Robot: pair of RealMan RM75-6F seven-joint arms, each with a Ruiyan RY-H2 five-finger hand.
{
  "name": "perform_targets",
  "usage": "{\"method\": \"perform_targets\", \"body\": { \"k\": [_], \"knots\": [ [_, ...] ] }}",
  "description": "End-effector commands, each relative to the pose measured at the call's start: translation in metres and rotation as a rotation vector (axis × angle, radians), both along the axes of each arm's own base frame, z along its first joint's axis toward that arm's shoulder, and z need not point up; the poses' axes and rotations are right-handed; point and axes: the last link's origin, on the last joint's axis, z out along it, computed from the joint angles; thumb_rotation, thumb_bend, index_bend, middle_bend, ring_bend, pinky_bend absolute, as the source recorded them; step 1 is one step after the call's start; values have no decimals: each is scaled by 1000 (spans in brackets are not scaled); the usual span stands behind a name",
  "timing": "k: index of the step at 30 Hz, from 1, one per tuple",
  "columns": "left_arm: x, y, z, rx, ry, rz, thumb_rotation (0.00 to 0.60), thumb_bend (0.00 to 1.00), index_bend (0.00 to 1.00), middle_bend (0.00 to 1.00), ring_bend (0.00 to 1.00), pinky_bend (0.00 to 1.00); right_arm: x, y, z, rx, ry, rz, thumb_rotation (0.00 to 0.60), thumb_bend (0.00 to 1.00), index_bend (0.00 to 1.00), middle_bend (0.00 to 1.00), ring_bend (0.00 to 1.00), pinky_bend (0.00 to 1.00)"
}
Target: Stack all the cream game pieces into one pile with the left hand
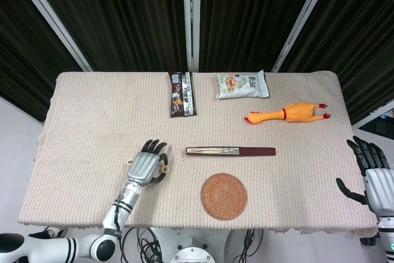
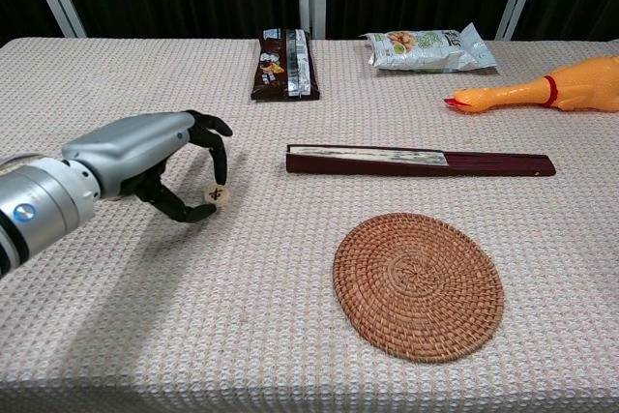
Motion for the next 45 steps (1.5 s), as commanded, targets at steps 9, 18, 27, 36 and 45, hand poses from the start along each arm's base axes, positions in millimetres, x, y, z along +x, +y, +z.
{"method": "perform_targets", "body": {
  "k": [9, 18, 27, 36, 45],
  "knots": [
    [-36, -3, 56, 99, 46, 74, 600, 294, 504, 108, 0, 0, 2, -1, -8, 19, 20, 1, 600, 245, 0, 0, 0, 0],
    [-51, 2, 78, 95, 56, 125, 600, 294, 503, 108, 0, 0, 3, -3, -13, 29, 39, -5, 600, 245, 0, 0, 0, 0],
    [-58, 6, 70, 69, 46, 148, 600, 294, 500, 108, 0, 0, 2, -4, -12, 21, 35, -13, 600, 244, 0, 0, 0, 0],
    [-61, 8, 66, 66, 61, 155, 600, 294, 494, 108, 0, 0, 2, -4, -11, 21, 32, -13, 600, 245, 0, 0, 0, 0],
    [-63, 7, 69, 73, 51, 160, 600, 294, 490, 108, 0, 0, 2, -5, -13, 28, 37, -14, 600, 245, 0, 0, 0, 0]
  ]
}}
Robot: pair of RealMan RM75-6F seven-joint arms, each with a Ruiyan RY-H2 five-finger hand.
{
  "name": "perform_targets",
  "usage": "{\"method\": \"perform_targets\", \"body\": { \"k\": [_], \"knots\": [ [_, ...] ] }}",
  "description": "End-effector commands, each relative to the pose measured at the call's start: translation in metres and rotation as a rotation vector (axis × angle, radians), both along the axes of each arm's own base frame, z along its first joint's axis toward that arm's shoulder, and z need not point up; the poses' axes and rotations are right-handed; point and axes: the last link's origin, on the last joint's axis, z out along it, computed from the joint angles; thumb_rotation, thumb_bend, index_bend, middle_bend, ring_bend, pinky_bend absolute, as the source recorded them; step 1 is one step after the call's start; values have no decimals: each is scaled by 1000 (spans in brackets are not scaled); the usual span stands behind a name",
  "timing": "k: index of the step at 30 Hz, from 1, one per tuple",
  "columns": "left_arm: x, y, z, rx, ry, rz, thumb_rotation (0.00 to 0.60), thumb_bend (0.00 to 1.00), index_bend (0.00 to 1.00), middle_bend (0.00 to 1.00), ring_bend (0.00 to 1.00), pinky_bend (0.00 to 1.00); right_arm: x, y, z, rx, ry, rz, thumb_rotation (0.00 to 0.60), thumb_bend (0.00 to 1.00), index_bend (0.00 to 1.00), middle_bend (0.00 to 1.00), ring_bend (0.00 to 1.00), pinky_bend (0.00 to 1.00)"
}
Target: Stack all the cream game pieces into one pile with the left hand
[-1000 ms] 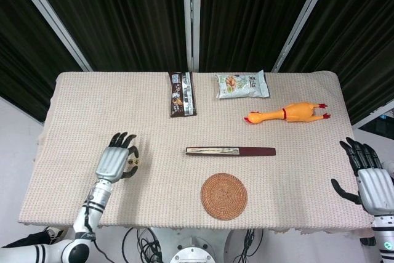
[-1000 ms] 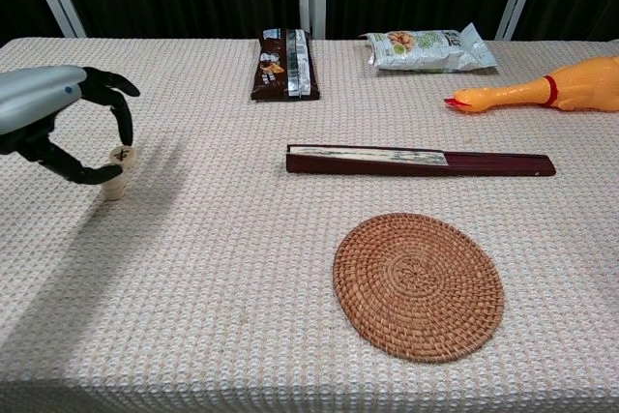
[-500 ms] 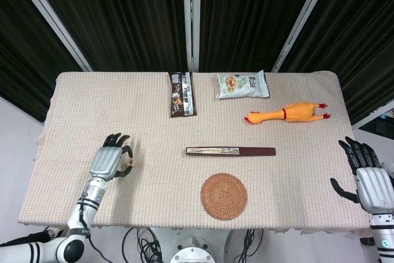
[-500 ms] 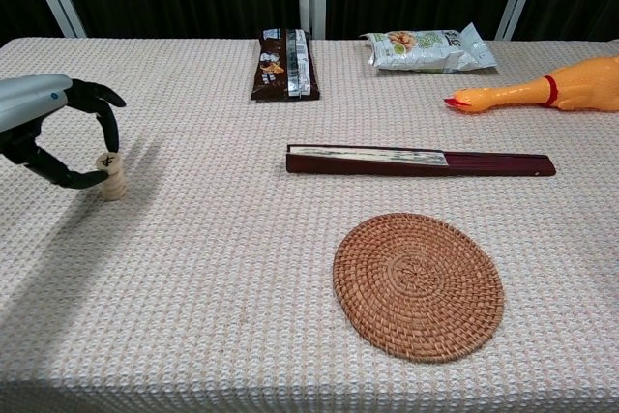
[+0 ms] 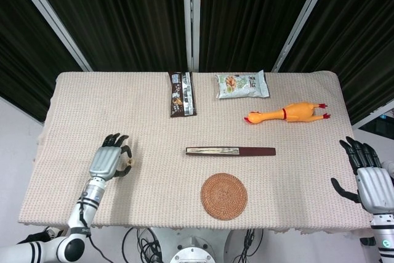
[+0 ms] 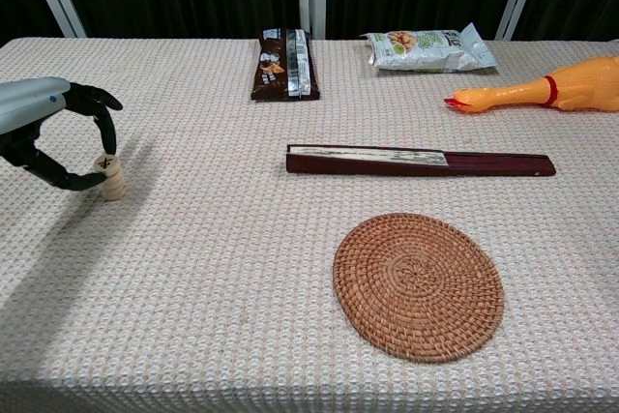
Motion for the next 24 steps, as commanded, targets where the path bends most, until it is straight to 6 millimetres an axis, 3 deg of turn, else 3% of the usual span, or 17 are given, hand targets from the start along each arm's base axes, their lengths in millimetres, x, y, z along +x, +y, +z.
{"method": "perform_targets", "body": {
  "k": [1, 13, 24],
  "knots": [
    [0, 0, 0, -2, -1, -1, 600, 294, 491, 108, 0, 0, 0, 0, -1, 2, 3, 0, 600, 245, 0, 0, 0, 0],
    [-2, 0, -1, -9, 0, 4, 600, 293, 482, 108, 0, 0, 0, -1, -2, 3, 5, -3, 600, 245, 0, 0, 0, 0],
    [-3, -2, 1, -8, -10, 6, 600, 293, 389, 108, 0, 0, 0, -1, -2, 5, 4, -5, 600, 244, 0, 0, 0, 0]
  ]
}}
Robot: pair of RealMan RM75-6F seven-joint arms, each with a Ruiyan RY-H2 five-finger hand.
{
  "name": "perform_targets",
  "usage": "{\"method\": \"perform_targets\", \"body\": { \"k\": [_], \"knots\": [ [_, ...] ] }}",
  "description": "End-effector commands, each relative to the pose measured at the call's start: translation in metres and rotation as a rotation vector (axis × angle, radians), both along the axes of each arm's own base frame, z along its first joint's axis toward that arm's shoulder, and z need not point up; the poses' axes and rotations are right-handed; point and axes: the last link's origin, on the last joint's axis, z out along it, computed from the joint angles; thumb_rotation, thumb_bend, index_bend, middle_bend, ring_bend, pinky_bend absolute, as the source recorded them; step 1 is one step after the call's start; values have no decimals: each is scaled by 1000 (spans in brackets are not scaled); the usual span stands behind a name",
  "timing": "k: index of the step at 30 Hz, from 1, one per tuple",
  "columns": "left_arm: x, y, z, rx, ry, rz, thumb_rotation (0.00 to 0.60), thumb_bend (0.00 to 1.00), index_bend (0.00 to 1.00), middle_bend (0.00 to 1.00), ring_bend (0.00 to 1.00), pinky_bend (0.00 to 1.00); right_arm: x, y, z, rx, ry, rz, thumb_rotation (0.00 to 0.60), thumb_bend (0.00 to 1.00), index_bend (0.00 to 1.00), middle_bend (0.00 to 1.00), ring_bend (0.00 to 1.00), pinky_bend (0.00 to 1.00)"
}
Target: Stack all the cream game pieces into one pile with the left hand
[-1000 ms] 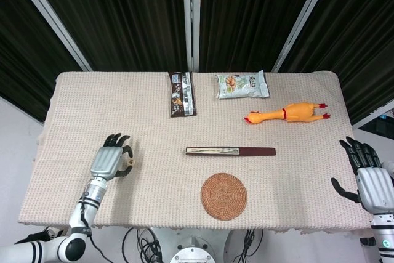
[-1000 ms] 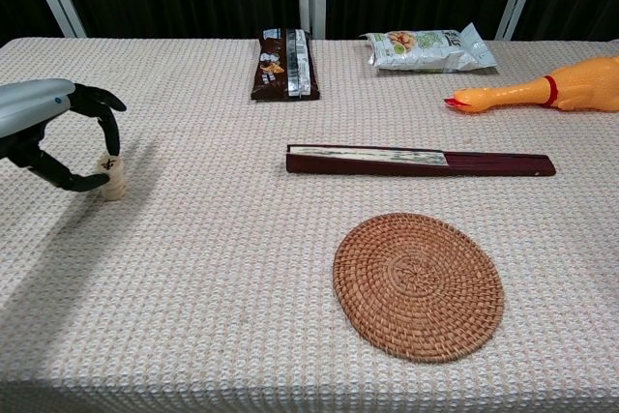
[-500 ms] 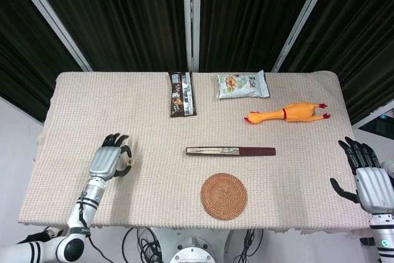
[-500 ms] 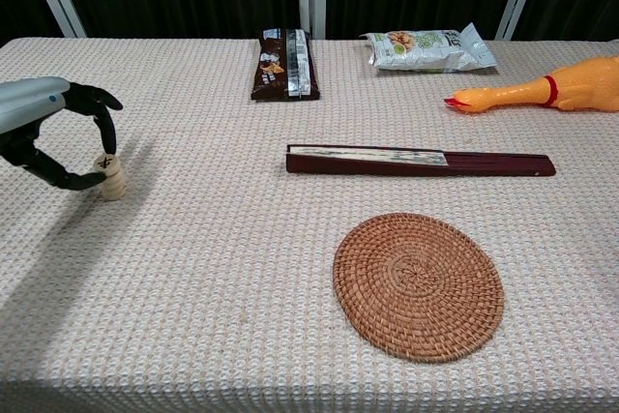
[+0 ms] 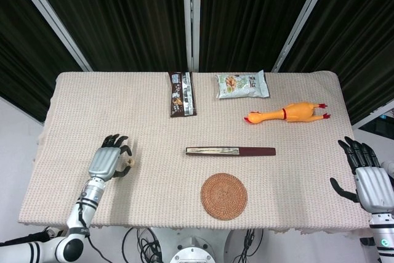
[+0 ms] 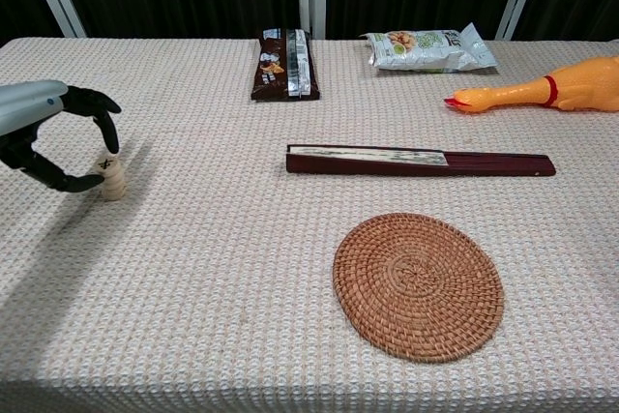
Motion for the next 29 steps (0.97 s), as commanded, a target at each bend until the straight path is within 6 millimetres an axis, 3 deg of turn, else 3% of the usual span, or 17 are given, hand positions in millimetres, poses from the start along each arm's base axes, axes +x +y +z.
{"method": "perform_targets", "body": {
  "k": [1, 6, 11, 17, 22, 29],
  "knots": [
    [0, -1, 1, 0, 0, -3, 600, 293, 386, 108, 0, 0, 0, 0, 0, 0, 0, 0, 600, 245, 0, 0, 0, 0],
    [2, -5, 6, 6, 1, -9, 600, 293, 349, 107, 0, 0, 0, 0, 0, -2, 2, 0, 600, 245, 0, 0, 0, 0],
    [-7, -21, 34, 88, 58, -49, 600, 292, 266, 92, 0, 0, 0, 0, 1, -5, -1, 1, 600, 245, 0, 0, 0, 0],
    [-45, -52, 85, 295, 159, -206, 600, 256, 89, 29, 0, 0, 1, 0, -2, 6, 6, 2, 600, 245, 0, 0, 0, 0],
    [-73, -72, 115, 356, 188, -206, 600, 214, 66, 6, 0, 0, 4, -1, -8, 21, 22, 3, 600, 245, 0, 0, 0, 0],
    [-92, -86, 138, 399, 183, -146, 600, 207, 66, 5, 0, 0, 5, -2, -15, 31, 43, 2, 600, 245, 0, 0, 0, 0]
  ]
}}
